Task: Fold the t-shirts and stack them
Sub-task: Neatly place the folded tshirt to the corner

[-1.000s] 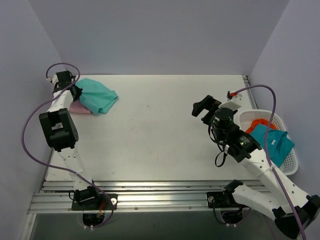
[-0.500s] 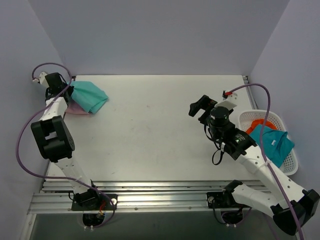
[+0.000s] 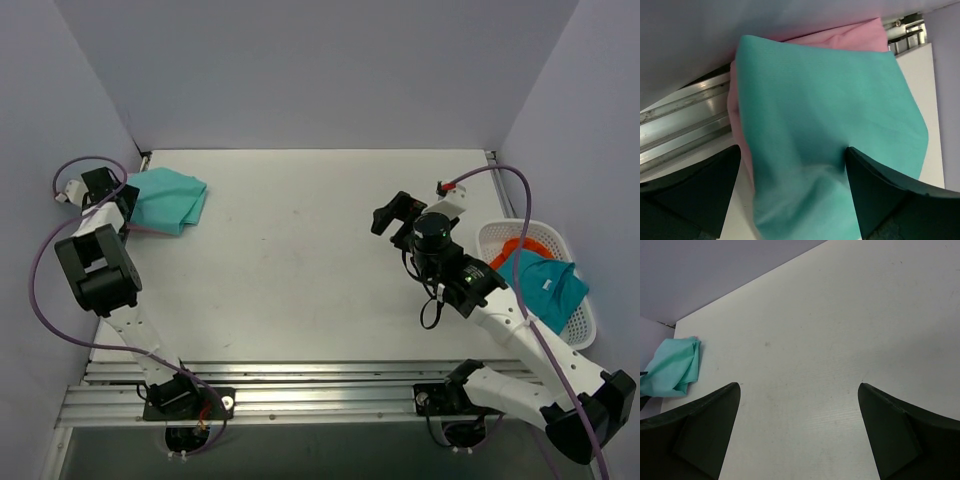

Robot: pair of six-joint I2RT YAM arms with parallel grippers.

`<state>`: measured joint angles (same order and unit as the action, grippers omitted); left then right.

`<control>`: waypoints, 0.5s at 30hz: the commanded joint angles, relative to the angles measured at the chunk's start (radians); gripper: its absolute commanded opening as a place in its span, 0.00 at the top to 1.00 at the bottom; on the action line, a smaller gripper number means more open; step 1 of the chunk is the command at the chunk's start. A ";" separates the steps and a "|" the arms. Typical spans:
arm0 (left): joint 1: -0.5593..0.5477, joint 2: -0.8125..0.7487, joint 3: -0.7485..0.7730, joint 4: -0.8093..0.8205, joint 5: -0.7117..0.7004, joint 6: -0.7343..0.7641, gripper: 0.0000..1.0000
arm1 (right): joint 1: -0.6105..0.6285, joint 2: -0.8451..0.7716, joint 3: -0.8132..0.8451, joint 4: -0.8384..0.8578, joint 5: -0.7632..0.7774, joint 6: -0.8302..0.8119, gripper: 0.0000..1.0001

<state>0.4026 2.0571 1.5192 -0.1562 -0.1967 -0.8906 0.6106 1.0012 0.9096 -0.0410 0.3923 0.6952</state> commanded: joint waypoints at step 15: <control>-0.026 -0.415 -0.220 -0.098 0.172 -0.050 0.06 | 0.092 -0.070 -0.015 -0.037 0.080 0.055 0.00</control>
<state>0.4187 1.8122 1.3228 -0.3241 -0.0128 -0.9764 0.6727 0.9596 0.8909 -0.0513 0.4187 0.7380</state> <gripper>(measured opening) 0.940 0.998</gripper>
